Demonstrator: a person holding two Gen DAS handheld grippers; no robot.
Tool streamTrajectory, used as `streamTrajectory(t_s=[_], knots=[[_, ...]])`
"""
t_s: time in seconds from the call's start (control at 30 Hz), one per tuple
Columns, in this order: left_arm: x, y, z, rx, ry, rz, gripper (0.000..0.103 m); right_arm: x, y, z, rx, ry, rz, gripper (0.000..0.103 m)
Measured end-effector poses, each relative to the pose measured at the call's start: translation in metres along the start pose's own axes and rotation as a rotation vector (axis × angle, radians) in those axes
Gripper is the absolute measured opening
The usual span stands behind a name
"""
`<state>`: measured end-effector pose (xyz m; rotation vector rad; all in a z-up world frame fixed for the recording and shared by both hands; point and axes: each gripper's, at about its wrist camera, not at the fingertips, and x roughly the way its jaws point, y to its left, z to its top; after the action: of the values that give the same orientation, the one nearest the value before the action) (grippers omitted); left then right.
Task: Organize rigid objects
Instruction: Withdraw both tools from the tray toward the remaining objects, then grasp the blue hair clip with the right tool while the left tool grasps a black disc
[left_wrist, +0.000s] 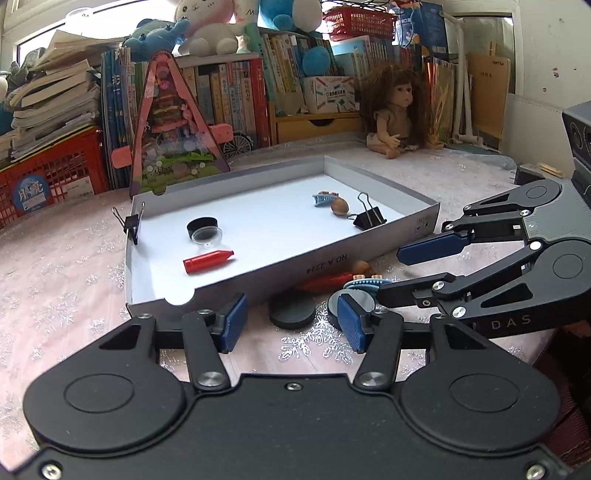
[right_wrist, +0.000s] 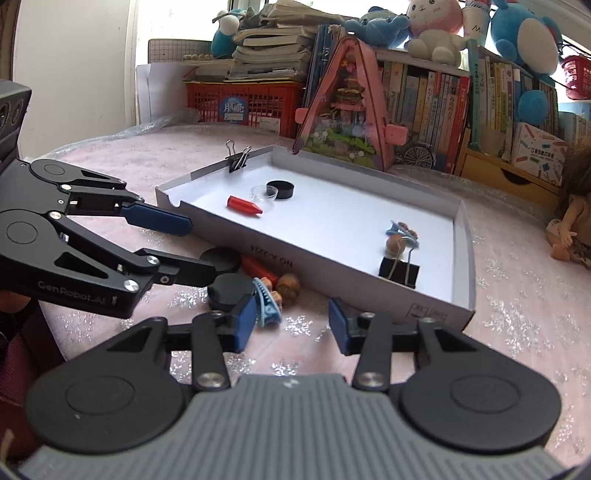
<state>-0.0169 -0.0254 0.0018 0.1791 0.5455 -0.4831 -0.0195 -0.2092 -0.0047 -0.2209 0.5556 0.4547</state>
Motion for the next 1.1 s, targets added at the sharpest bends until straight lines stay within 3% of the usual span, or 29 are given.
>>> streamTrajectory(t_s=[0.13,0.33,0.63,0.8,0.87,1.1], knots=[[0.005,0.002,0.001,-0.021,0.008,-0.003,0.051,0.005,0.005,0.001,-0.014,0.006,0.008,0.038],[0.008,0.005,0.003,-0.039,0.008,-0.001,0.048,0.008,0.007,-0.001,-0.014,0.012,0.017,0.017],[0.008,0.009,0.001,-0.051,0.013,0.002,0.048,0.0,-0.011,-0.009,0.004,0.03,-0.04,0.017],[0.007,0.007,0.001,-0.039,0.01,0.01,0.048,-0.004,-0.021,-0.012,0.016,0.031,-0.08,0.028],[0.007,0.007,0.001,-0.034,0.009,0.013,0.048,-0.004,-0.024,-0.012,0.024,0.034,-0.109,0.04],[0.008,0.006,0.003,-0.047,0.017,0.017,0.049,0.0,-0.037,-0.011,0.095,0.044,-0.229,0.042]])
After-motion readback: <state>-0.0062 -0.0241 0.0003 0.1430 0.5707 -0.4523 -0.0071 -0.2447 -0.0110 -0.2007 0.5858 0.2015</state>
